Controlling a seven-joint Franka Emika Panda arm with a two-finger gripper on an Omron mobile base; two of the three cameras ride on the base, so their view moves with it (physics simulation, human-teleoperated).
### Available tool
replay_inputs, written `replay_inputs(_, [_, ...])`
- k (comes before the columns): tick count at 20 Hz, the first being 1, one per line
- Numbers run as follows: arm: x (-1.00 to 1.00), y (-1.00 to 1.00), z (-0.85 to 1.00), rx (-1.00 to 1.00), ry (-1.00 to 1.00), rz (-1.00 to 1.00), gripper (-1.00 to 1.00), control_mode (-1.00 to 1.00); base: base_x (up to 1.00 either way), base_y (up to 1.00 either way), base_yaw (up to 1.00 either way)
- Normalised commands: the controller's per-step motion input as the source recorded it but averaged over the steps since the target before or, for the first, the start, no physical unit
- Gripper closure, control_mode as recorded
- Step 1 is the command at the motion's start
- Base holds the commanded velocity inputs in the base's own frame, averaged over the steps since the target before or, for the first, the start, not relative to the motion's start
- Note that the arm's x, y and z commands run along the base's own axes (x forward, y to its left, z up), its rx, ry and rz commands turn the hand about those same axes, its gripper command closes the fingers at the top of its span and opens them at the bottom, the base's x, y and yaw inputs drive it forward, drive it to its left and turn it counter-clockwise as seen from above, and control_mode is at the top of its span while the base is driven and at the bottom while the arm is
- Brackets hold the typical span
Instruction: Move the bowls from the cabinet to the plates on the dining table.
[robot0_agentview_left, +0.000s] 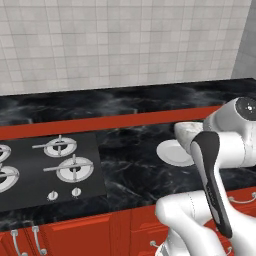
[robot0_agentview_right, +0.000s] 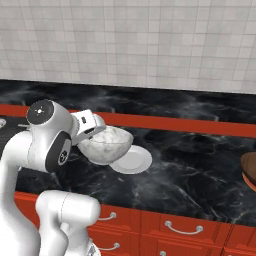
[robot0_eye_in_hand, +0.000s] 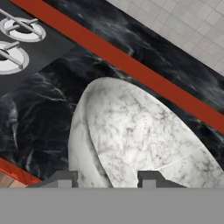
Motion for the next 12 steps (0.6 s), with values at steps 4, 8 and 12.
replay_inputs(4, [0.20, -0.07, -0.24, 0.00, 0.00, 0.00, 1.00, -1.00, 0.00, 0.00, 0.00])
replay_inputs(8, [0.16, -0.07, -0.21, -0.01, 0.00, 0.00, 1.00, -1.00, 0.00, 0.00, 0.00])
replay_inputs(12, [0.15, -0.07, -0.19, -0.01, 0.00, 0.00, 1.00, -1.00, 0.00, 0.00, 0.00])
